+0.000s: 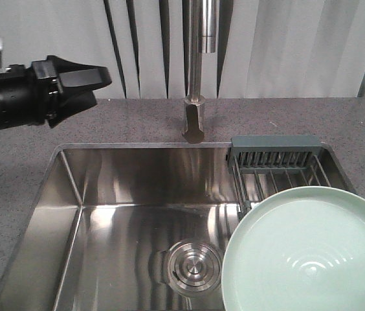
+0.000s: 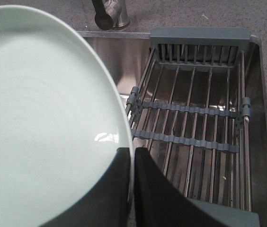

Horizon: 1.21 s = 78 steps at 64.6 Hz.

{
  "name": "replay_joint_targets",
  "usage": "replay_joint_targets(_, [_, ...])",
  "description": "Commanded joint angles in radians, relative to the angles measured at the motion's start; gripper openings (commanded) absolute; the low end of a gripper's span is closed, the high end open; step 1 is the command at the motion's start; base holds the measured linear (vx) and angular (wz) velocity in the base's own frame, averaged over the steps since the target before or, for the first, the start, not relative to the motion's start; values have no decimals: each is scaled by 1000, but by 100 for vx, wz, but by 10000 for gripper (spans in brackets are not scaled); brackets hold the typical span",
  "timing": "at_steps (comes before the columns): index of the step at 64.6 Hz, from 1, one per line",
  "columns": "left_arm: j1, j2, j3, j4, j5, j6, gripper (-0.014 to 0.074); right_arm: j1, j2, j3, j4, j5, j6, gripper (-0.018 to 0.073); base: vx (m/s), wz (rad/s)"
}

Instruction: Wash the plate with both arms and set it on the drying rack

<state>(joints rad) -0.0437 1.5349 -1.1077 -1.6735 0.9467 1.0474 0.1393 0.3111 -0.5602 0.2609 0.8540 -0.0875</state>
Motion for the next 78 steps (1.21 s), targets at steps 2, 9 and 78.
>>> replay_joint_targets(2, [-52, 71, -133, -115, 44, 9, 619, -3, 10, -24, 16, -82, 1, -1, 0, 0])
replay_joint_targets(9, [-94, 160, -228, -112, 44, 9, 599, -3, 10, -24, 16, -82, 1, -1, 0, 0])
replay_joint_targets(78, [-262, 687, -808, -95, 0, -85, 569, -3, 10, -24, 17, -82, 1, -1, 0, 0])
